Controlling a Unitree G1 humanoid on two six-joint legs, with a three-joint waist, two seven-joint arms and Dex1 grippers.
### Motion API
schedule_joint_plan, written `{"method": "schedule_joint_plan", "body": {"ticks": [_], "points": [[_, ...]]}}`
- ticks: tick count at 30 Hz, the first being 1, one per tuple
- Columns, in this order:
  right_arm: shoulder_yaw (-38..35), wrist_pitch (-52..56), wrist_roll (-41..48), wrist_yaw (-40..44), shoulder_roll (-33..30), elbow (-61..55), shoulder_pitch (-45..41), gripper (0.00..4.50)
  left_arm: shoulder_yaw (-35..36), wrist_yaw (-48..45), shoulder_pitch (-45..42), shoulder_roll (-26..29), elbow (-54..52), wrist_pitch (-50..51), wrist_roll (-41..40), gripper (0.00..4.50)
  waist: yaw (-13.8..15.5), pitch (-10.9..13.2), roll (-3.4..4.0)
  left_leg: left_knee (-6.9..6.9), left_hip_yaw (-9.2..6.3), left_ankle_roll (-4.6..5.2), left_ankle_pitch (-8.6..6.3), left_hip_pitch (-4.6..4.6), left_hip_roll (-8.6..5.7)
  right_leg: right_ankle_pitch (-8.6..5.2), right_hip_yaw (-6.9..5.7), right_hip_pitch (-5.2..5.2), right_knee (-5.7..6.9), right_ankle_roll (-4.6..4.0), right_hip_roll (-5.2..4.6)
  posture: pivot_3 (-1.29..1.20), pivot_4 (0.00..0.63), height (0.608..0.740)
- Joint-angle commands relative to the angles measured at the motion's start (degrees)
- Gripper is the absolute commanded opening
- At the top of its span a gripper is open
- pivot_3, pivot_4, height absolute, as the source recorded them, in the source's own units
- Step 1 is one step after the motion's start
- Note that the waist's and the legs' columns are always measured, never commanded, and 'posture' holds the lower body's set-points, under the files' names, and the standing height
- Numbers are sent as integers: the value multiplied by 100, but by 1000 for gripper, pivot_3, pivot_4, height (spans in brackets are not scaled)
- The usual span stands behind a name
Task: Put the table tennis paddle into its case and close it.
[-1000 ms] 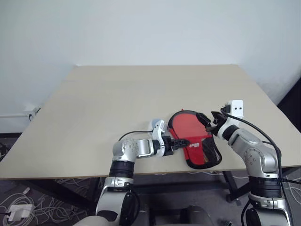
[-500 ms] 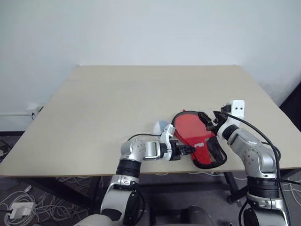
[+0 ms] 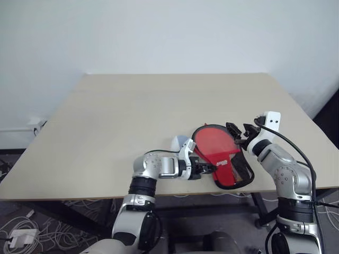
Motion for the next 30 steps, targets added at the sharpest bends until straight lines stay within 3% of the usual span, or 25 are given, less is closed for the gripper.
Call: {"method": "schedule_joint_plan", "body": {"ticks": [1,6,9,19,26,30], "points": [[-89,-108,138,65,-5,-297,-152,4279,28,-175,21,437,-639,862,-332,39,-45,0,1,-3,2,-13,11,0,2,0,3,-4,1,0,1,0,0,724],[-99,-114,126,48,-24,-264,-152,4279,-51,-117,340,978,-1090,1149,-1017,39,-101,0,2,-11,7,-11,14,-1,1,-1,10,-11,4,0,1,0,0,724],[-69,-134,98,57,-20,-222,-165,4279,-151,7,481,1262,-1214,1149,-1836,39,-111,1,1,-10,8,-21,9,-2,-1,-1,11,-11,4,0,-1,0,0,724],[9,-102,83,119,-57,-178,-214,4279,-723,1384,861,2172,-1318,1149,-4239,39,-115,0,1,-14,18,-23,8,-2,1,0,24,-21,8,-1,0,0,0,724],[138,-45,77,216,-92,-171,-217,4279,-828,2393,945,2178,-968,1149,-5169,39,-103,0,1,-13,24,-23,8,-2,-4,0,28,-20,7,-1,-3,0,0,724],[299,-10,30,347,-164,-191,-169,4279,-704,2739,935,1969,-895,1148,-5183,39,-106,0,1,-14,25,-23,8,-2,-4,0,27,-21,7,-1,-2,0,0,724]]}}
